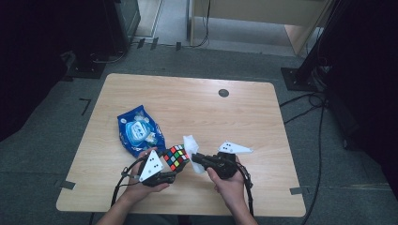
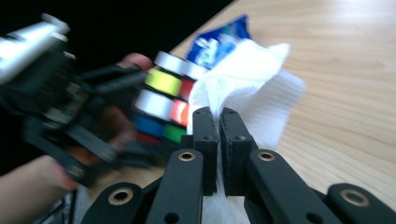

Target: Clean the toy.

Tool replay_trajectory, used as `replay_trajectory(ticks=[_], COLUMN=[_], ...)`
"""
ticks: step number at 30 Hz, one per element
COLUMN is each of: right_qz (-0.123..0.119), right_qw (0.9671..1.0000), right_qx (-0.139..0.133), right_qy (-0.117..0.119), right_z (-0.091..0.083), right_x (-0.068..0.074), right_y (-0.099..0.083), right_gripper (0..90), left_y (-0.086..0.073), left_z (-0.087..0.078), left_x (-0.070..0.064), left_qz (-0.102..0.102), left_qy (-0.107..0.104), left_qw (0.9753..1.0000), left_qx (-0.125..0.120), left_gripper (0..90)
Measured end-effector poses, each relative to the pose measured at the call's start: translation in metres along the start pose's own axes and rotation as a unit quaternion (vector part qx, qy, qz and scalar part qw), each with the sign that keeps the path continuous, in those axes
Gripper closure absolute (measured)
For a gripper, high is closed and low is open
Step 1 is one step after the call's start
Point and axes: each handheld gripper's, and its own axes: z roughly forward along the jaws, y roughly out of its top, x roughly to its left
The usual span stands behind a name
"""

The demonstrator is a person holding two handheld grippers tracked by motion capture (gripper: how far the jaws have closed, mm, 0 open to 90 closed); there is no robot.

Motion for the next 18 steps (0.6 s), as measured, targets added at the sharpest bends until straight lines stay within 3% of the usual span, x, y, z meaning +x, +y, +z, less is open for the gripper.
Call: replay_trajectory(ticks=[1,4,9,12,18], right_qz=[0.002,0.007,-0.001,0.003,0.014], right_qw=[1.0000,0.9985,0.9912,0.9867,0.9932], right_qx=[0.002,0.011,0.013,0.008,-0.019], right_qy=[-0.006,-0.054,-0.131,-0.162,-0.114], right_z=[0.000,-0.005,-0.012,-0.013,-0.013], right_x=[-0.003,-0.016,-0.032,-0.033,-0.017], right_y=[0.000,-0.002,-0.007,-0.008,-0.001], right_gripper=[87.1,87.2,84.6,73.7,57.3], left_y=[0.000,-0.001,-0.001,-0.001,-0.002], left_z=[0.000,0.000,0.003,0.004,0.005], left_x=[0.001,0.002,0.001,0.002,0.001], left_qz=[-0.002,-0.001,-0.005,-0.011,-0.013], left_qy=[0.000,0.002,0.004,0.001,0.002], left_qw=[1.0000,1.0000,1.0000,0.9999,0.9999], left_qx=[-0.001,0.002,0.004,0.006,0.010], left_gripper=[33.9,33.9,33.9,33.9,33.9])
